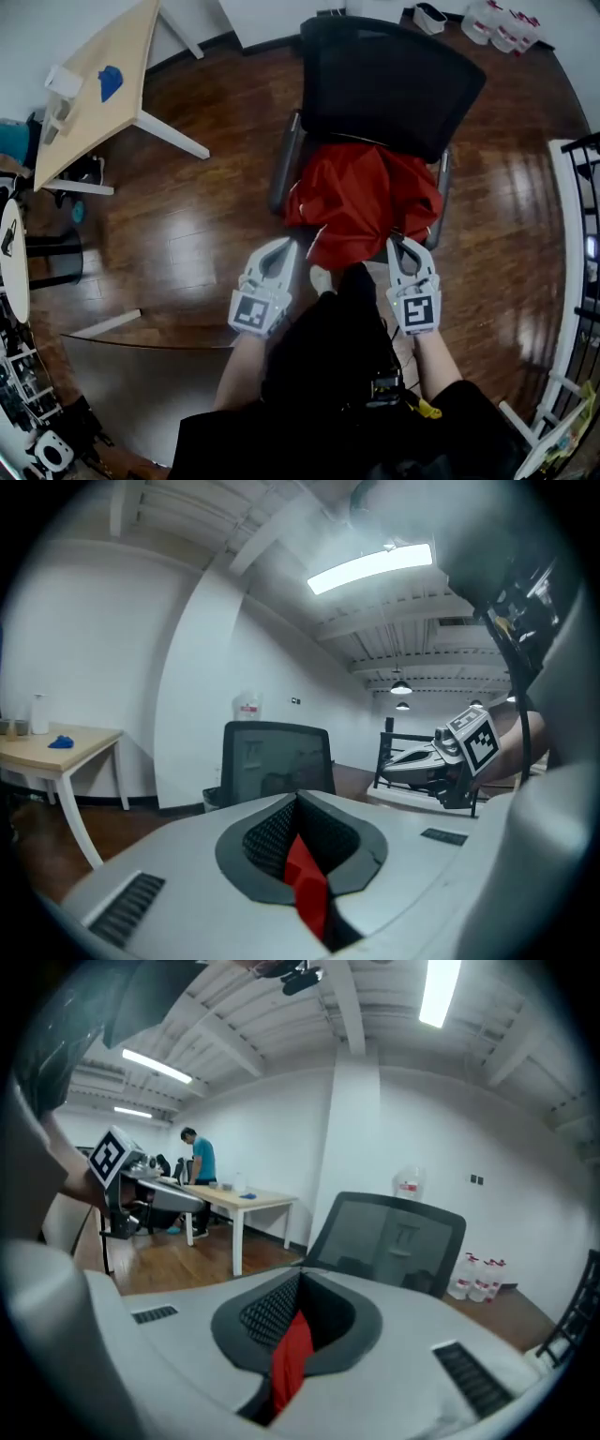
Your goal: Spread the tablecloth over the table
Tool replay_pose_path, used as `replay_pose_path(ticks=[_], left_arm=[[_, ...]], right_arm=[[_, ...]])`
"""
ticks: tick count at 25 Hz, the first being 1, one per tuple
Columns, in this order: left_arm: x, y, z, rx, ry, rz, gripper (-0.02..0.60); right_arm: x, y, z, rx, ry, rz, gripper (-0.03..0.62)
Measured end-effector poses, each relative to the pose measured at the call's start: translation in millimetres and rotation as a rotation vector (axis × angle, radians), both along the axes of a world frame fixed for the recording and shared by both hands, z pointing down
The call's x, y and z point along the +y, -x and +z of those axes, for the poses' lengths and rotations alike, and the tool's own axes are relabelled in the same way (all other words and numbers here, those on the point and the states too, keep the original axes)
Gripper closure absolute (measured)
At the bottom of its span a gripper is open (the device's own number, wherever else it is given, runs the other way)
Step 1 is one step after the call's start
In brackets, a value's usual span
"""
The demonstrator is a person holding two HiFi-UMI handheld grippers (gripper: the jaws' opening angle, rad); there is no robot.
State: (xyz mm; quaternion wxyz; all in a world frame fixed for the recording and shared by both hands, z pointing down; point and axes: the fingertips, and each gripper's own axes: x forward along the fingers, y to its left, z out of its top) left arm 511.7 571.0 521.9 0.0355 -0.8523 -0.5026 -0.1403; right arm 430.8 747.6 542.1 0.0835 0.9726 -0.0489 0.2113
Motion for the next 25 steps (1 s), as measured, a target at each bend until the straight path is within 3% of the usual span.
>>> replay_pose_path(ticks=[3,5,9,11,14,16,17,19,25], left_arm=[[40,-5,38,-0.041,-0.115,0.076,0.588],[65,-8,63,-0.046,-0.181,0.107,0.576],[106,-17,119,-0.054,-0.319,0.133,0.451],[121,-26,151,-0.059,-0.405,0.122,0.360],[132,-36,200,-0.131,-0.523,0.062,0.132],[133,-42,230,-0.196,-0.574,0.022,0.059],[133,-45,244,-0.229,-0.596,0.005,0.016],[132,-54,273,-0.289,-0.643,-0.021,-0.032],[134,-69,337,-0.451,-0.714,-0.063,-0.034]], right_arm=[[37,-5,38,-0.087,0.085,0.057,0.586],[64,-12,66,-0.150,0.160,0.104,0.461],[121,-20,125,-0.343,0.318,0.171,0.256],[145,-31,141,-0.405,0.386,0.162,0.171],[168,-45,169,-0.489,0.453,0.102,0.114],[179,-55,194,-0.558,0.470,0.042,0.107],[184,-61,207,-0.598,0.474,0.015,0.032],[193,-74,236,-0.683,0.485,-0.028,0.026],[212,-105,300,-0.897,0.531,-0.125,0.026]])
